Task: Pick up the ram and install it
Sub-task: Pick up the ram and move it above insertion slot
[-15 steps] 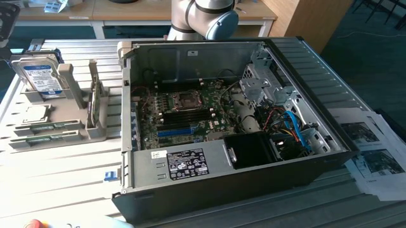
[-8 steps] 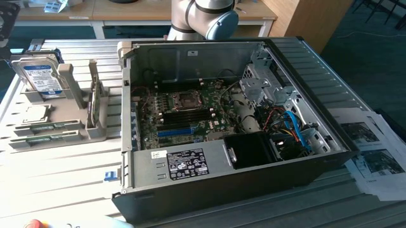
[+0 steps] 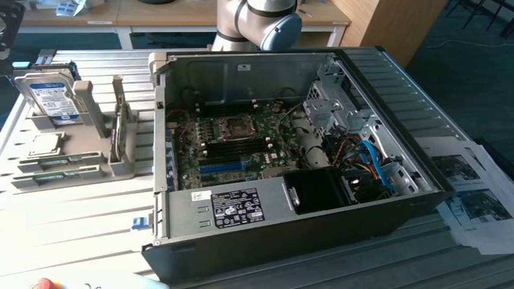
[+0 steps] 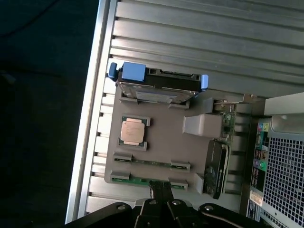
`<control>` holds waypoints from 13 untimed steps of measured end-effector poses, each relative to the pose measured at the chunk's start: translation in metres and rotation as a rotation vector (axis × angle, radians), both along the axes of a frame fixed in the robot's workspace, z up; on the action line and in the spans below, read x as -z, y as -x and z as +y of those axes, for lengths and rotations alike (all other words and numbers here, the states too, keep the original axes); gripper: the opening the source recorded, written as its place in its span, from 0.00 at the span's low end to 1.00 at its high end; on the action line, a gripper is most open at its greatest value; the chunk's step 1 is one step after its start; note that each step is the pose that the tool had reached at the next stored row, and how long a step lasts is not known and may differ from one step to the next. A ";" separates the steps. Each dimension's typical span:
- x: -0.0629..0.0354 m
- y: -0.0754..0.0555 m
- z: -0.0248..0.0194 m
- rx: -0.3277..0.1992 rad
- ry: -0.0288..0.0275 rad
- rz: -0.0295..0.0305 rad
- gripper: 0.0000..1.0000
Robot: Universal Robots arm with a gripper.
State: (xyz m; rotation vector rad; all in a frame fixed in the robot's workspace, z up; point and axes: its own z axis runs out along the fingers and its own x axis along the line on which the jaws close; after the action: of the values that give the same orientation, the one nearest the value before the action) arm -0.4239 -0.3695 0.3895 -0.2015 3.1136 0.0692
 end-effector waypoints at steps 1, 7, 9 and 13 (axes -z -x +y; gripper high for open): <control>0.0000 0.000 0.0000 -0.013 0.0000 0.0000 0.10; 0.0000 0.000 0.0000 -0.098 0.0000 0.0000 0.10; 0.0000 0.000 0.0000 -0.132 0.0000 0.0001 0.10; 0.0000 0.000 0.0000 -0.202 0.0001 0.0001 0.10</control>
State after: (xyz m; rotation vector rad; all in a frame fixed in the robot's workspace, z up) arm -0.4239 -0.3695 0.3895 -0.5150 3.0820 0.0721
